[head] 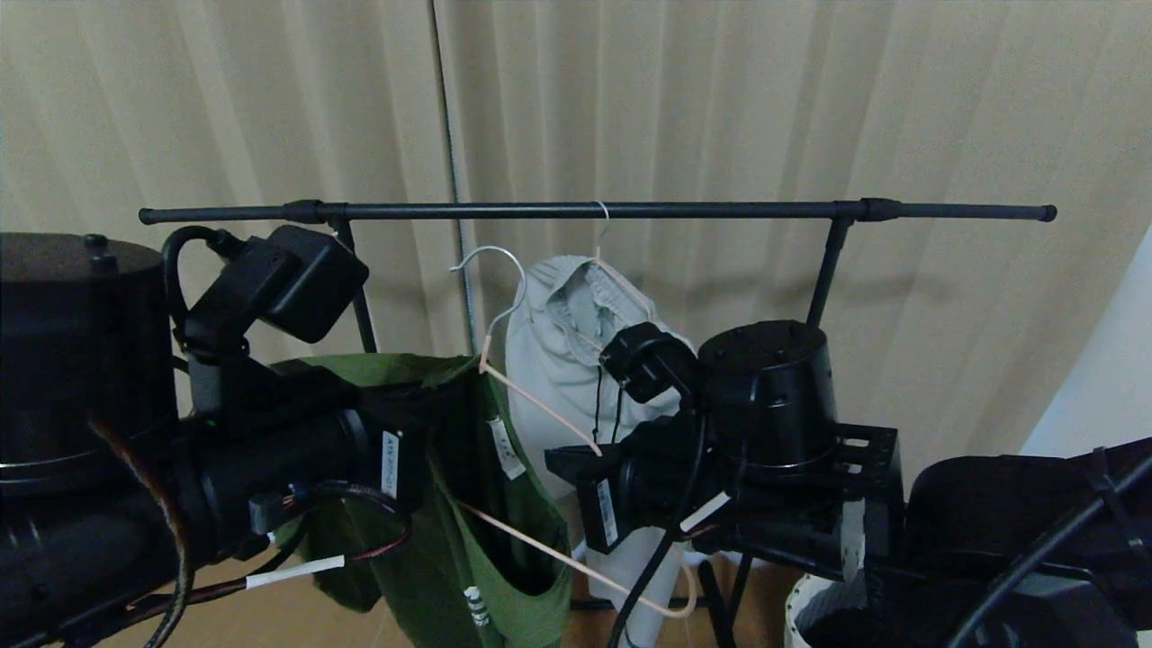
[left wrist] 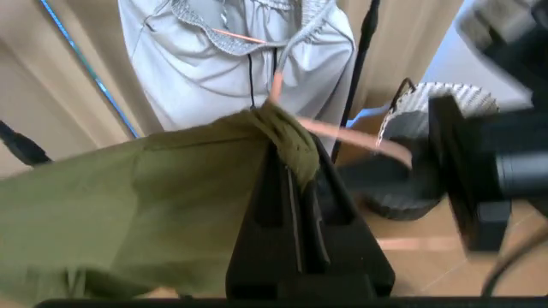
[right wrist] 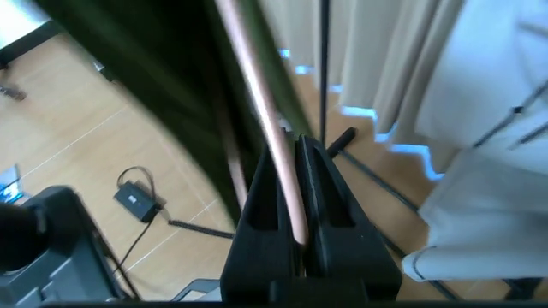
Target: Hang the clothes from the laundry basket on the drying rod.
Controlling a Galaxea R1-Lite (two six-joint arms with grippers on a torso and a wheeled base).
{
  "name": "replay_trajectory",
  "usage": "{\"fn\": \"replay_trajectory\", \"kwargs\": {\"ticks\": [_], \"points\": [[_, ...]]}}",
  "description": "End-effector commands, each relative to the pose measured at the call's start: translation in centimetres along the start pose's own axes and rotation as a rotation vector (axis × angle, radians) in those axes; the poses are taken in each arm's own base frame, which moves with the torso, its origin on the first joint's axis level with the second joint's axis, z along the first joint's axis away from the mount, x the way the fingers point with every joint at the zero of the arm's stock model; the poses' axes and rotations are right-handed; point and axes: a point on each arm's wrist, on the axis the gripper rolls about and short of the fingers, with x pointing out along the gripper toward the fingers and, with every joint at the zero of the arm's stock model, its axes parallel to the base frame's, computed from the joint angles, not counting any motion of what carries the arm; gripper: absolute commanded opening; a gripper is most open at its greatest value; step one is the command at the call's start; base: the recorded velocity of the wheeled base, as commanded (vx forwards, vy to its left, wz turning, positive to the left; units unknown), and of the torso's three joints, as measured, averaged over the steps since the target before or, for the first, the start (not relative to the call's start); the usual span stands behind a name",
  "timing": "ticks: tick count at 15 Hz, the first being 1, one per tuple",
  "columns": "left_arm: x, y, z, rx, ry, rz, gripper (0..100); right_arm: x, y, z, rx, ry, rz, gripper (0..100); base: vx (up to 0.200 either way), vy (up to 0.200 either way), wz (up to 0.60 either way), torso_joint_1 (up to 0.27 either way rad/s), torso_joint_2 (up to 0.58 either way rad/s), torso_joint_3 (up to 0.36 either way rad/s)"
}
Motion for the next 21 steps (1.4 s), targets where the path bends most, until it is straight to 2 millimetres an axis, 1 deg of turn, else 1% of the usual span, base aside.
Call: {"fn": "replay_trajectory", "kwargs": {"ticks": [1, 4, 6, 7, 8, 9, 12, 15, 17, 19, 21], "points": [[-0.9, 0.2, -0.4, -0.002, -0.006, 0.004, 0, -1.1, -0.3, 0.8, -0.020, -0.033, -0.006, 0, 0.000, 0.000, 0.00, 0.000, 0.00, 0.000], [-0.9, 0.5, -1.1, 0.001, 0.017, 0.014, 0, -2.3, -0.2, 0.9, -0.074, -0.047, -0.004, 0, 0.000, 0.000, 0.00, 0.000, 0.00, 0.000], [-1.0, 0.5, -1.5, 0.003, 0.027, 0.013, 0, -2.6, -0.2, 1.2, -0.077, -0.058, -0.001, 0, 0.000, 0.000, 0.00, 0.000, 0.00, 0.000], [-1.1, 0.5, -1.6, 0.005, 0.029, 0.012, 100, -2.8, -0.1, 1.2, -0.077, -0.062, 0.000, 0, 0.000, 0.000, 0.00, 0.000, 0.00, 0.000], [-1.1, 0.5, -1.6, 0.005, 0.029, 0.012, 100, -2.8, -0.1, 1.2, -0.077, -0.062, 0.000, 0, 0.000, 0.000, 0.00, 0.000, 0.00, 0.000], [-1.6, 0.6, -1.9, 0.039, 0.026, 0.005, 100, -3.5, -0.3, 1.5, -0.076, -0.076, -0.004, 0, 0.000, 0.000, 0.00, 0.000, 0.00, 0.000], [-2.3, 0.8, -2.7, 0.077, 0.031, 0.005, 100, -4.6, -0.6, 1.5, -0.083, -0.105, -0.002, 0, 0.000, 0.000, 0.00, 0.000, 0.00, 0.000], [-3.7, 1.1, -3.0, 0.107, 0.006, 0.007, 100, -5.0, -3.0, 1.4, -0.139, -0.113, -0.072, 0, 0.000, 0.000, 0.00, 0.000, 0.00, 0.000], [-4.7, 1.3, -3.4, 0.148, -0.013, -0.033, 100, -5.6, -3.6, 1.9, -0.141, -0.128, -0.094, 0, 0.000, 0.000, 0.00, 0.000, 0.00, 0.000], [-5.7, 1.3, -3.3, 0.178, -0.050, -0.097, 100, -5.9, -4.2, 2.0, -0.166, -0.133, -0.115, 0, 0.000, 0.000, 0.00, 0.000, 0.00, 0.000], [-6.0, 2.0, -3.1, 0.283, -0.088, -0.057, 100, -7.0, -4.5, 1.7, -0.223, -0.126, -0.131, 0, 0.000, 0.000, 0.00, 0.000, 0.00, 0.000]]}}
